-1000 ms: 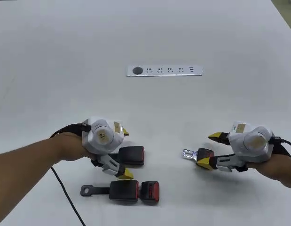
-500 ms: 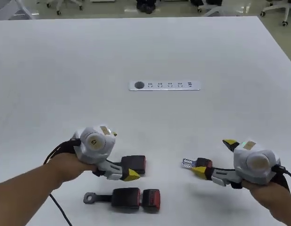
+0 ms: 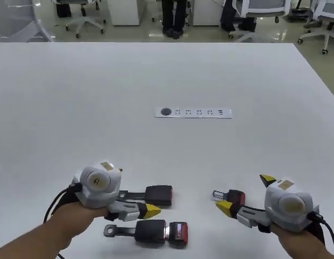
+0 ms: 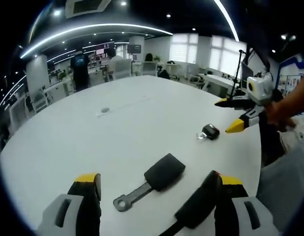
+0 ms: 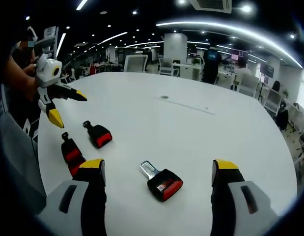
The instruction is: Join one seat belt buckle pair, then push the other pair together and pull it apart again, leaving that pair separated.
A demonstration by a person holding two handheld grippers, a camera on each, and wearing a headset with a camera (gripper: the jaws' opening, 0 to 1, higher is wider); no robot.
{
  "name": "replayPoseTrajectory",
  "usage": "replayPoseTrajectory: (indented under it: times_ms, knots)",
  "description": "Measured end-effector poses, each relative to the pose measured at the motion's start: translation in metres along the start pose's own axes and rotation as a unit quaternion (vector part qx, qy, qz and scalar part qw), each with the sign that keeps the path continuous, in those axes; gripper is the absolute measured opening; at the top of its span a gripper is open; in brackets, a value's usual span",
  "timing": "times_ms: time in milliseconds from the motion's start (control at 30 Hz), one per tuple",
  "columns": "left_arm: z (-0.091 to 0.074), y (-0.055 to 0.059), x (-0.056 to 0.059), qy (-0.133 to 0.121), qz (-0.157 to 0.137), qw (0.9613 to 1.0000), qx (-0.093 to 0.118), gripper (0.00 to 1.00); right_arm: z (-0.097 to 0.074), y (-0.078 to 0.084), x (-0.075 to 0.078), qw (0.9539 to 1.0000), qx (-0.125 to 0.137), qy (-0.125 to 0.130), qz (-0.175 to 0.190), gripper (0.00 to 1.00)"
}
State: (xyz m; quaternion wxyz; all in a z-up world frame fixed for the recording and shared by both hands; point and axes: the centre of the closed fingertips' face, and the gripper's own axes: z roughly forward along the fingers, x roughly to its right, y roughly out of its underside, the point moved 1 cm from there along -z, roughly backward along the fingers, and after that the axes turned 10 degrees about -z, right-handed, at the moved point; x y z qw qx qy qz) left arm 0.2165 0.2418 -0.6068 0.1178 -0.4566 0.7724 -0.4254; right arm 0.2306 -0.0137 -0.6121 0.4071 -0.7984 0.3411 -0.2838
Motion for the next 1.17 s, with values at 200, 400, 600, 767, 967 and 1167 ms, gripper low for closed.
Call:
replayPoseTrajectory:
  times_ms: [200, 400, 600, 767, 967, 1167]
  knots:
    - [-0.021, 0.016, 0.003, -0.014, -0.013, 0.9997, 0.017, 1.0, -0.011, 0.001, -0.017, 1.0, 0.005, 0.003, -0.003, 0.91]
    - [-0.039, 0.029, 0.008, -0.02, -0.03, 0.9991, 0.024, 1.0, -0.02, 0.001, -0.029, 1.0, 0.01, 0.002, -0.001, 0.92]
    - [-0.053, 0.033, 0.001, -0.027, -0.048, 0.9977, 0.041, 1.0, -0.03, 0.001, -0.038, 0.9999, 0.015, 0.004, 0.004, 0.93]
    - [-0.062, 0.033, -0.002, -0.035, -0.062, 0.9959, 0.055, 1.0, -0.039, -0.003, -0.042, 0.9997, 0.022, 0.01, 0.008, 0.94]
    - [-0.074, 0.037, -0.006, -0.044, -0.081, 0.9933, 0.069, 1.0, -0.047, -0.004, -0.043, 0.9993, 0.024, 0.015, 0.022, 0.96]
    - [-0.085, 0.039, -0.007, -0.048, -0.087, 0.9922, 0.076, 1.0, -0.055, -0.003, -0.041, 0.9987, 0.027, 0.023, 0.035, 0.97]
